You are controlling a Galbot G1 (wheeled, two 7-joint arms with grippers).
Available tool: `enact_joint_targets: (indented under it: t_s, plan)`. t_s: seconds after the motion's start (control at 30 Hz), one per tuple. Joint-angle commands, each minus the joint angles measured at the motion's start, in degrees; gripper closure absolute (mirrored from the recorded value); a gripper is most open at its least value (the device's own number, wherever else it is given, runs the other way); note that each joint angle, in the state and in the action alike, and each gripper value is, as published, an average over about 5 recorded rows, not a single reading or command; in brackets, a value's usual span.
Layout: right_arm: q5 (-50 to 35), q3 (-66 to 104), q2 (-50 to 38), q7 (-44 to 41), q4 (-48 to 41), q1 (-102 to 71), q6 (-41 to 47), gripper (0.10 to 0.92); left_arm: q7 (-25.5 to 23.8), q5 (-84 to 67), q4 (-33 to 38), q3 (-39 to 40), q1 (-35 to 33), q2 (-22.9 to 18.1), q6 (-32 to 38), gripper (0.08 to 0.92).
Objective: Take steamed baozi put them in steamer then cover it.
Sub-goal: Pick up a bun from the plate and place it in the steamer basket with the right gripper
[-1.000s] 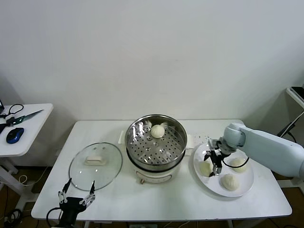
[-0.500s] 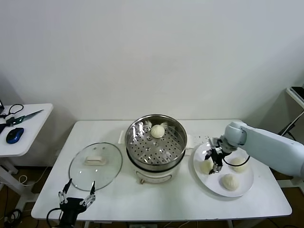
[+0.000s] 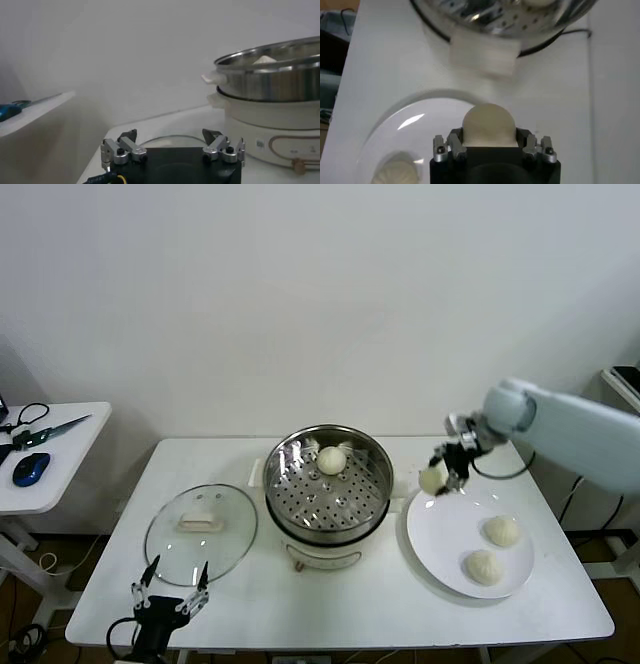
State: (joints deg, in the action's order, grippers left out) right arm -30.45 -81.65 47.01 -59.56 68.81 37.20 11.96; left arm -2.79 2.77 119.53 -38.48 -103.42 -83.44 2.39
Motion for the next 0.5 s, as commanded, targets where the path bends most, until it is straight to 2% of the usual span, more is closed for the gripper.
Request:
enact_joint_targets:
  t_s: [0.03,0.23,0.5]
  plan:
    - [-13.8,-8.9,7.8,0.1,0.3,16.5,1.7,0.355,-0.1,0.0,0.2,0.7,0.3,0.2,0.0,0.177]
    - [-18.4,-7.0,18.0,3.1,-0.6,14.5,4.6,0.355,-0.2,0.1,0.1,0.9,0.5,0.4,0.4,0.177]
    - [-18.8,-6.5,29.9,6.8,-3.5,7.7,6.7,0.355,-0.3,0.2,0.6,1.1,-0.1,0.3,0.7,0.177]
